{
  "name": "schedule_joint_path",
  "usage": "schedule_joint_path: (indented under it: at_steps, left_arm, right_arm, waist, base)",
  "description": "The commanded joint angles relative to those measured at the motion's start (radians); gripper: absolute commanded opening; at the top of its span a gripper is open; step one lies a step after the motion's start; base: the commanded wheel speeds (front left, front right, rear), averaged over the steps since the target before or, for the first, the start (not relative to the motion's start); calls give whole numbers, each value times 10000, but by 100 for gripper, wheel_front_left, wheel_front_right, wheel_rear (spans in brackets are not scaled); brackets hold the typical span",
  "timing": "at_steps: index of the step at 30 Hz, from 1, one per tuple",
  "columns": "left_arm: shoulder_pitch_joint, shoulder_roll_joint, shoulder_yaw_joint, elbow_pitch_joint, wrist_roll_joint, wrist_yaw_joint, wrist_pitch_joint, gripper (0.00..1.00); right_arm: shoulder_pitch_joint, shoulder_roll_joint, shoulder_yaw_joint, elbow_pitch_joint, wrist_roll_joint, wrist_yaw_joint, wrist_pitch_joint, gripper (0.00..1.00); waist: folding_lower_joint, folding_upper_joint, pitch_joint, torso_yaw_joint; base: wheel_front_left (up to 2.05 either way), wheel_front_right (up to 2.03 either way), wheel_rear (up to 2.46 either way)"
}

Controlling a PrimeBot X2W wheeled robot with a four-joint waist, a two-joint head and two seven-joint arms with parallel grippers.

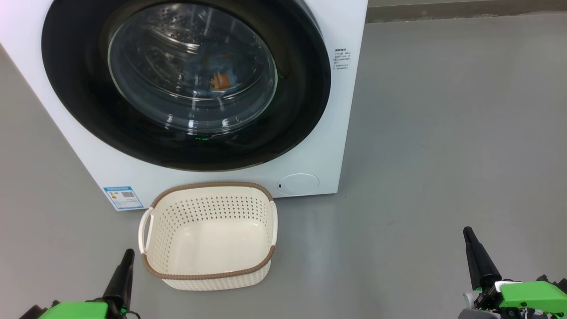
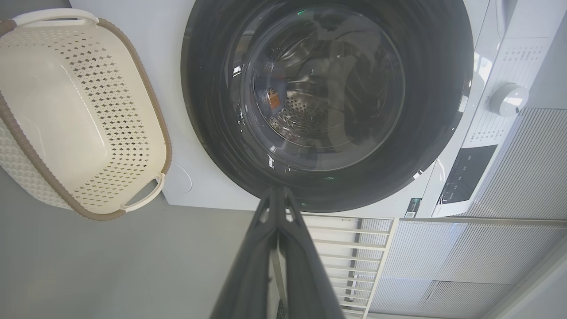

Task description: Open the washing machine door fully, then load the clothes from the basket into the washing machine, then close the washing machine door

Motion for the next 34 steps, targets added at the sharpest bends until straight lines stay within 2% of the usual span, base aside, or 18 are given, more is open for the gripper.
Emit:
schedule_joint_path:
  at_steps: [1,34]
  left_arm:
    - [-414,184,352,-197,-67,-100,62,0]
    - [-415,180,357,-198,-62,-100,67,0]
  right_arm:
    - [-407,-22,202,-245,-64,16,36,0]
    - [-410,0,170,-244,-91,16,61,0]
  waist:
    - [0,-1,0,0]
    - [0,-1,0,0]
  base:
    - [0,0,0]
    - [0,0,0]
